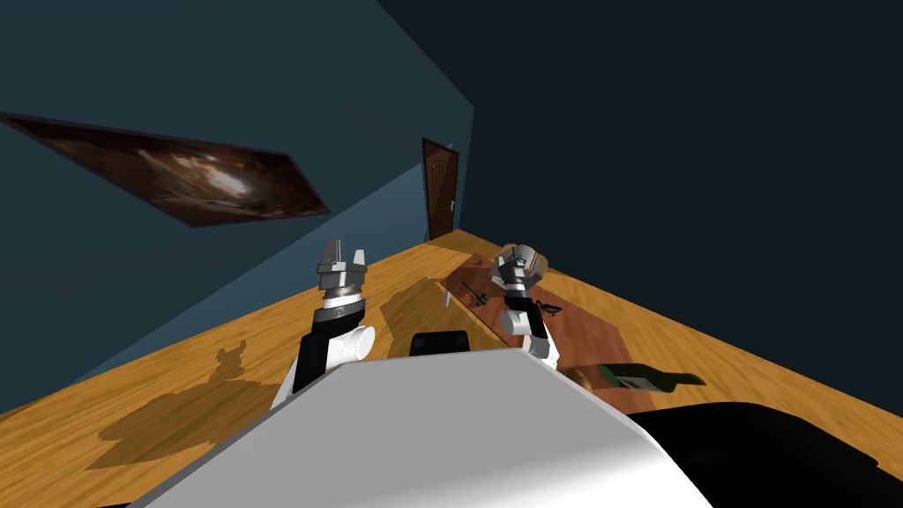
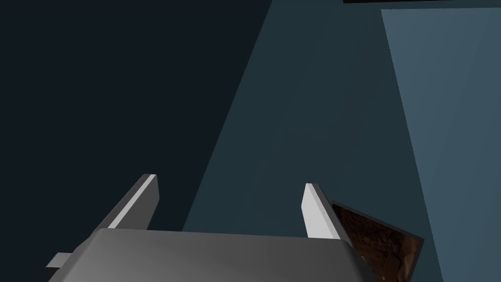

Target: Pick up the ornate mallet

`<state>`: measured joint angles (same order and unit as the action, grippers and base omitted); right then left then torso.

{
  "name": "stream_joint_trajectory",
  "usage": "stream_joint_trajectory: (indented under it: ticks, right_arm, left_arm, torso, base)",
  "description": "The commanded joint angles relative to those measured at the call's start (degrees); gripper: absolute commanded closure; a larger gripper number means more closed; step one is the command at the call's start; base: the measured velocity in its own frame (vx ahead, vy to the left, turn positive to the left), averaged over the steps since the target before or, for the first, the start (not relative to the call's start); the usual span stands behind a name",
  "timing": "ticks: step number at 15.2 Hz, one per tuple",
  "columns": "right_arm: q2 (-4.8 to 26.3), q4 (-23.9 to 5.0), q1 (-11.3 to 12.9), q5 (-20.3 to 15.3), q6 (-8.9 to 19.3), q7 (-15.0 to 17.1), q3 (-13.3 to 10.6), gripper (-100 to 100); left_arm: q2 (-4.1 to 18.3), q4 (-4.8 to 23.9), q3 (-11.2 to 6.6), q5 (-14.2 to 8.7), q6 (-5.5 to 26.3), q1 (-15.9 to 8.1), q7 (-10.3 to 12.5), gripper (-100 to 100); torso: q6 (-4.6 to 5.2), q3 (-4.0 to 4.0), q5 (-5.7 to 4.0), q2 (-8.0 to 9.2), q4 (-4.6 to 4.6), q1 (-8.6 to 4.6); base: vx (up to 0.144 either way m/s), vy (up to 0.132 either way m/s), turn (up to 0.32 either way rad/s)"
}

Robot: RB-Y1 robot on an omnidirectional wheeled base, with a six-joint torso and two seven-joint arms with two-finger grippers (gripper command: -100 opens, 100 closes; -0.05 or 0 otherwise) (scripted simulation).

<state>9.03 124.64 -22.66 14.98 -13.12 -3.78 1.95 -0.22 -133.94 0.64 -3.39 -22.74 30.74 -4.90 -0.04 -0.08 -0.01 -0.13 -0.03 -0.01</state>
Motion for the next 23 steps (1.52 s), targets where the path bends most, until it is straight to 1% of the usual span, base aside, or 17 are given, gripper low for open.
stream_joint_trajectory:
  ticks: [1, 2, 4, 6, 7, 9, 10, 12, 13, 14, 15, 16, 17, 18, 20, 21, 23]
  right_arm:
    - [0.2, -2.3, -0.1, 1.2, 1.2, 0.1, 0.2, -100]
    - [0.5, -3.9, 0.5, 3.0, 3.2, 0.5, 1.0, -100]
    - [0.5, -4.7, 0.5, 3.0, 3.2, 0.5, 1.0, -100]
    - [0.9, -7.4, 1.1, 4.8, 5.2, 0.9, 1.9, -100]
    - [1.2, -9.3, 1.8, 6.6, 7.3, 1.4, 2.8, -100]
    - [1.2, -10.1, 1.8, 6.6, 7.4, 1.4, 2.8, -100]
    - [1.4, -12.2, 2.4, 8.4, 9.6, 2.0, 3.8, -100]
    - [1.4, -13.0, 2.4, 8.4, 9.6, 2.0, 3.8, -100]
    - [1.7, -15.1, 3.0, 10.3, 11.9, 2.7, 4.7, -100]
    - [1.7, -16.1, 3.0, 10.3, 11.9, 2.7, 4.7, -100]
    - [2.0, -17.5, 3.6, 12.1, 13.7, 3.4, 5.7, -100]
    - [2.0, -19.0, 3.6, 12.1, 14.2, 3.4, 5.7, -100]
    - [2.0, -19.3, 3.6, 12.1, 14.2, 3.4, 5.7, -100]
    - [2.3, -21.2, 4.2, 13.8, 16.4, 4.3, 6.7, -100]
    - [2.3, -22.5, 4.2, 13.8, 16.5, 4.3, 6.7, -100]
    - [2.6, -24.6, 4.8, 15.6, 18.8, 5.2, 7.7, -100]
    - [2.6, -25.9, 4.8, 15.6, 18.8, 5.2, 7.7, -100]
  left_arm:
    - [0.0, 0.0, 0.00, 0.0, 0.0, 0.0, 0.0, 0]
    - [0.0, 0.0, 0.00, 0.0, 0.0, 0.0, 0.0, 0]
    - [0.0, 0.0, 0.00, 0.0, 0.0, 0.0, 0.0, 0]
    - [0.0, 0.0, 0.00, 0.0, 0.0, 0.0, 0.0, 0]
    - [0.0, 0.0, 0.00, 0.0, 0.0, 0.0, 0.0, 0]
    - [0.0, 0.0, 0.00, 0.0, 0.0, 0.0, 0.0, 0]
    - [0.0, 0.0, 0.00, 0.0, 0.0, 0.0, 0.0, 0]
    - [0.0, 0.0, 0.00, 0.0, 0.0, 0.0, 0.0, 0]
    - [0.0, 0.0, 0.00, 0.0, 0.0, 0.0, 0.0, 0]
    - [0.0, 0.0, 0.00, 0.0, 0.0, 0.0, 0.0, 0]
    - [0.0, 0.0, 0.00, 0.0, 0.0, 0.0, 0.0, 0]
    - [0.0, 0.0, 0.00, 0.0, 0.0, 0.0, 0.0, 0]
    - [0.0, 0.0, 0.00, 0.0, 0.0, 0.0, 0.0, 0]
    - [0.0, 0.0, -0.01, 0.0, 0.0, 0.0, 0.0, 0]
    - [0.0, 0.0, 0.00, 0.0, 0.0, 0.0, 0.0, 0]
    - [0.0, 0.0, 0.00, 0.0, 0.0, 0.0, 0.0, 0]
    - [0.0, 0.0, 0.00, 0.0, 0.0, 0.0, 0.0, 0]
  torso:
    - [0.00, 0.00, 0.00, 0.00, 0.00, 0.00]
    - [0.03, 0.00, 0.00, 0.01, 0.00, 0.01]
    - [0.03, 0.00, 0.00, 0.00, 0.00, 0.02]
    - [0.01, 0.01, 0.00, 0.02, 0.00, 0.01]
    - [0.03, 0.01, 0.00, 0.02, 0.00, 0.01]
    - [0.03, 0.00, 0.01, -0.01, 0.00, 0.03]
    - [0.04, 0.00, 0.01, -0.01, 0.00, 0.03]
    - [0.02, -0.01, 0.01, -0.02, -0.01, 0.03]
    - [0.04, -0.01, 0.01, -0.01, -0.01, 0.02]
    - [0.01, -0.01, 0.00, -0.02, 0.00, 0.02]
    - [0.02, -0.01, 0.01, -0.02, -0.01, 0.04]
    - [0.00, -0.03, 0.01, -0.05, -0.01, 0.04]
    - [0.02, -0.04, 0.01, -0.08, -0.02, 0.04]
    - [0.05, -0.04, 0.01, -0.06, -0.02, 0.02]
    - [0.02, -0.05, 0.01, -0.08, -0.02, 0.04]
    - [0.04, -0.04, 0.01, -0.06, -0.02, 0.03]
    - [0.02, -0.05, 0.00, -0.08, -0.02, 0.04]
  base:
    - [0.019, 0.003, 0.143]
    - [0.022, 0.006, 0.124]
    - [0.020, 0.003, 0.092]
    - [0.019, 0.004, 0.145]
    - [0.027, 0.008, 0.217]
    - [0.026, 0.006, 0.106]
    - [0.029, 0.009, 0.169]
    - [0.027, 0.002, 0.108]
    - [0.024, 0.004, 0.132]
    - [0.027, 0.004, 0.175]
    - [0.039, 0.011, 0.229]
    - [0.047, 0.006, 0.196]
    - [0.036, -0.003, 0.059]
    - [0.041, 0.004, 0.147]
    - [0.037, 0.004, 0.125]
    - [0.041, 0.004, 0.162]
    - [0.038, 0.000, 0.140]
